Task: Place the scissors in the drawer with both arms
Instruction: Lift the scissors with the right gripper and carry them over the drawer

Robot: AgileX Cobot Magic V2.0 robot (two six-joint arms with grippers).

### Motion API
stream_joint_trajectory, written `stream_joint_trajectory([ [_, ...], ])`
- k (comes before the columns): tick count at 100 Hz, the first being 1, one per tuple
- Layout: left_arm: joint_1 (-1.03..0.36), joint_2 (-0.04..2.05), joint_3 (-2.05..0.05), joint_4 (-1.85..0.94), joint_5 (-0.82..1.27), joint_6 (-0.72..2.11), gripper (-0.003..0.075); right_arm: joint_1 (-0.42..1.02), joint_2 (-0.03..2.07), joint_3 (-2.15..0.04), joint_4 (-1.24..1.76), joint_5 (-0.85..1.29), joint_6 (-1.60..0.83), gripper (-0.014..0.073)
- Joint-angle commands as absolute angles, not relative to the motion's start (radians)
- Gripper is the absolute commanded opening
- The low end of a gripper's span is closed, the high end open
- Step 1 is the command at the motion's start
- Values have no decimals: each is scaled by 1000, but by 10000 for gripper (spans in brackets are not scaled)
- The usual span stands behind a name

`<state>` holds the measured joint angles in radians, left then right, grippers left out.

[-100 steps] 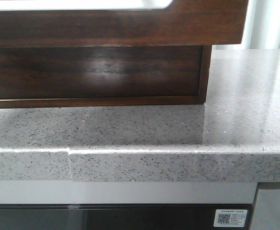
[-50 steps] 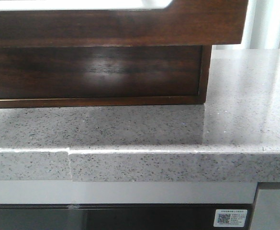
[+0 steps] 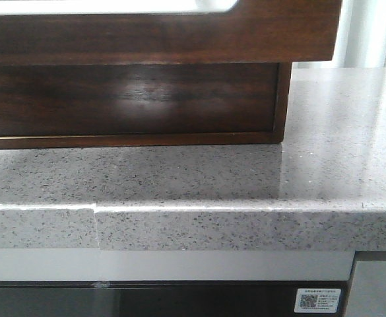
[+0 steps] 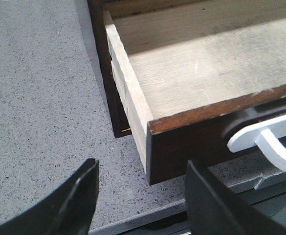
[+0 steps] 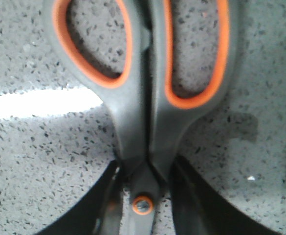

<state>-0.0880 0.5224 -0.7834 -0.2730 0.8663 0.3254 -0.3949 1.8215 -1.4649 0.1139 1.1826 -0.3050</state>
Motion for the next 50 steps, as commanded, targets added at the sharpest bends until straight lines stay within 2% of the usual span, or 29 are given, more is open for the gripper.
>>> stream_joint_trajectory([
  [1, -97, 528, -814, -296, 796, 316, 367, -397, 1779, -1494, 113, 1188, -315, 124],
  [20, -97, 528, -814, -292, 796, 316, 367, -397, 1779, -1494, 109, 1193, -315, 43],
  [50, -97, 528, -814, -288, 796, 316, 367, -397, 1747, -1528, 116, 1223, -315, 39],
])
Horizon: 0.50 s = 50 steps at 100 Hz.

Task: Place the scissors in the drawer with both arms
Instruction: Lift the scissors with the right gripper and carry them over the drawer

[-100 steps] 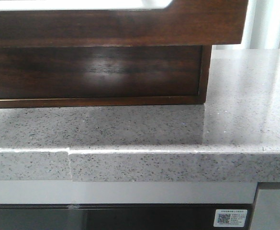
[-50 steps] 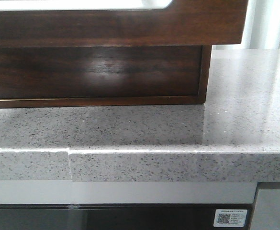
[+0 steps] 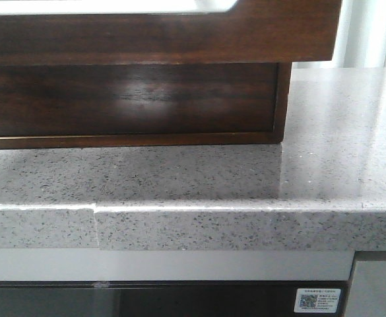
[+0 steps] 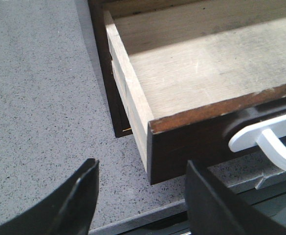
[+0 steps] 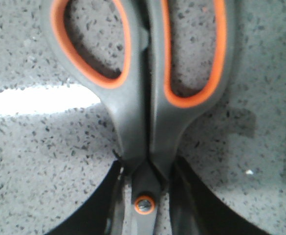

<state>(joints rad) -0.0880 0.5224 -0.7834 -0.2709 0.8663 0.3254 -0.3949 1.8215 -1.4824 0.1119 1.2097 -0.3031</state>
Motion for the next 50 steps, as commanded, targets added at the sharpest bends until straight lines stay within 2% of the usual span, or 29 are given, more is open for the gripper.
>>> stream_joint_trajectory([
  [1, -97, 528, -814, -288, 796, 316, 367, -397, 1740, -1531, 117, 1223, -315, 39],
  [31, -97, 528, -814, -288, 796, 316, 367, -394, 1526, -1644, 197, 1246, -355, 39],
  [50, -97, 528, -814, -288, 796, 316, 367, -330, 1378, -1755, 295, 1242, -442, 39],
])
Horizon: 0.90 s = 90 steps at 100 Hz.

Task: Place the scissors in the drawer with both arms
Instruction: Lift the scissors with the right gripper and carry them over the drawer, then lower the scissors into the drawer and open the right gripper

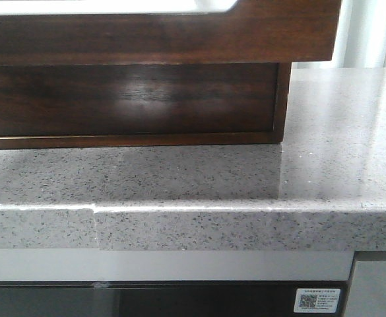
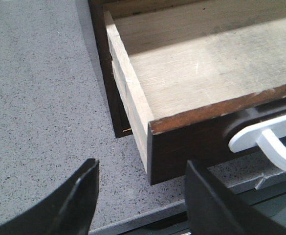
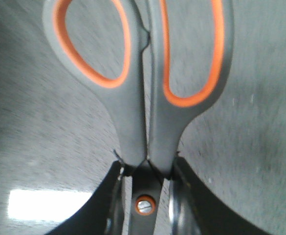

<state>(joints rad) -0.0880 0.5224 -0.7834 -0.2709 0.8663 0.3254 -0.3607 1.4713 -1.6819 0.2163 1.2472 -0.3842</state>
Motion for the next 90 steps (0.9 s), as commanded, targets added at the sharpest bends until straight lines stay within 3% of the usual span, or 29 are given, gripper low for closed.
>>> stream_joint_trajectory([
  [1, -97, 528, -814, -288, 796, 316, 367, -326, 1373, -1759, 301, 1242, -448, 39],
  [44, -97, 528, -814, -288, 795, 316, 367, -36, 1265, -1864, 814, 1204, -938, 39],
  [69, -97, 528, -814, -288, 793, 316, 367, 196, 1280, -1864, 819, 1155, -1201, 39],
  [90, -97, 528, -814, -288, 791, 316, 367, 326, 1338, -1864, 813, 1115, -1273, 39],
])
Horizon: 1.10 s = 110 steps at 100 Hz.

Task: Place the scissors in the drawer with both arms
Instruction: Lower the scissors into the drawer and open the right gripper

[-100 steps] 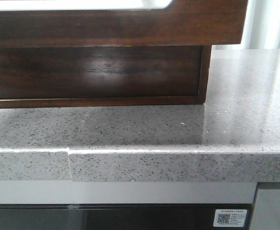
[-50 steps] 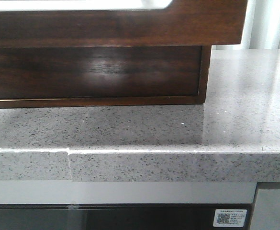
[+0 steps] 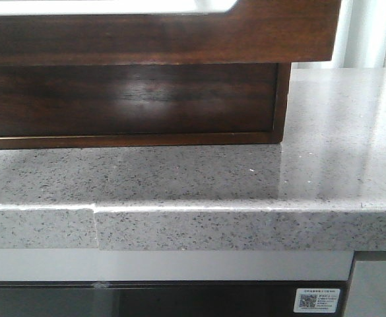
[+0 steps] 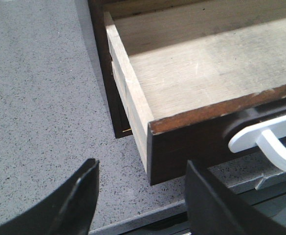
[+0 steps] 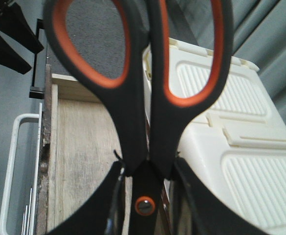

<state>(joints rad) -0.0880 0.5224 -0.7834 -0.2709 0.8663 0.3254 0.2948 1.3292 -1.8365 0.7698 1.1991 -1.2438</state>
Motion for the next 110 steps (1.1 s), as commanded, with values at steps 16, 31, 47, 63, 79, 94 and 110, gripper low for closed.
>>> stream_joint_trajectory([
  [16, -97, 528, -814, -288, 791, 316, 367, 404, 1399, -1864, 719, 1110, -1273, 39],
  [31, -97, 528, -814, -288, 791, 316, 367, 453, 1454, -1864, 660, 1102, -1271, 39],
  [47, -97, 528, -814, -288, 791, 316, 367, 501, 1511, -1864, 593, 1104, -1266, 39],
  [63, -97, 528, -814, -288, 791, 316, 367, 567, 1564, -1864, 411, 1083, -1178, 39],
  [79, -97, 528, -814, -288, 791, 316, 367, 641, 1610, -1864, 171, 1085, -1036, 39],
  [94, -97, 528, -814, -288, 795, 316, 367, 684, 1642, -1864, 67, 1103, -975, 39],
  [110, -97, 528, -814, -288, 797, 316, 367, 698, 1661, -1864, 41, 1138, -954, 39],
])
